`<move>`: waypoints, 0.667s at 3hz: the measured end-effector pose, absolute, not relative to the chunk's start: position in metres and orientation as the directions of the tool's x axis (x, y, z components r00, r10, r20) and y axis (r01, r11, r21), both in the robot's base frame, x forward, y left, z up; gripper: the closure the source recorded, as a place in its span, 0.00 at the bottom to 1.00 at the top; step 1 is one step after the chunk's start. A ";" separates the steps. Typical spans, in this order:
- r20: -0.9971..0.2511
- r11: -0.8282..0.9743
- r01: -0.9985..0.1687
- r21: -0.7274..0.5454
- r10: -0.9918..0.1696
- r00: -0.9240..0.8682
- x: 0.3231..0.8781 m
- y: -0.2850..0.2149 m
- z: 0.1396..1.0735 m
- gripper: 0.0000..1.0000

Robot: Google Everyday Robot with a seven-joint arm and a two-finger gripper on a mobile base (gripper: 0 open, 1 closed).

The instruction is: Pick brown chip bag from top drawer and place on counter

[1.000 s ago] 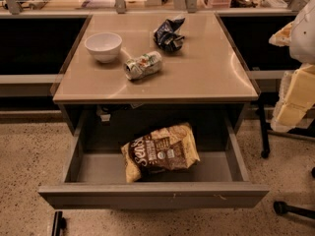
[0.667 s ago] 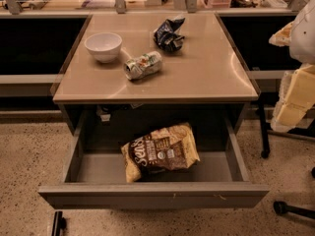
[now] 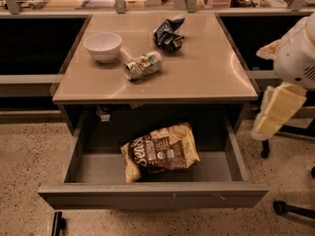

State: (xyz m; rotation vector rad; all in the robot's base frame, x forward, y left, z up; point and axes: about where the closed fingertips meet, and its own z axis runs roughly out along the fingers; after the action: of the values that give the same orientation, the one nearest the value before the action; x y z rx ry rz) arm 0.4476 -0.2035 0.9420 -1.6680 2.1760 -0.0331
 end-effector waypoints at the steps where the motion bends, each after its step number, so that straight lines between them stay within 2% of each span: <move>1: -0.409 0.328 -0.917 -0.228 -0.887 -0.216 0.471 -0.185 0.891 0.00; 2: -0.448 0.356 -0.888 -0.290 -0.871 -0.203 0.492 -0.181 0.898 0.00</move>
Offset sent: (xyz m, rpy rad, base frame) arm 0.0202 0.0166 -0.0461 0.1096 -0.0066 -0.0088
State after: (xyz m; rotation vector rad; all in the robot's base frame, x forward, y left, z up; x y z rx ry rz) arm 0.4922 -0.1814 0.8977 -1.5226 2.0821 0.0420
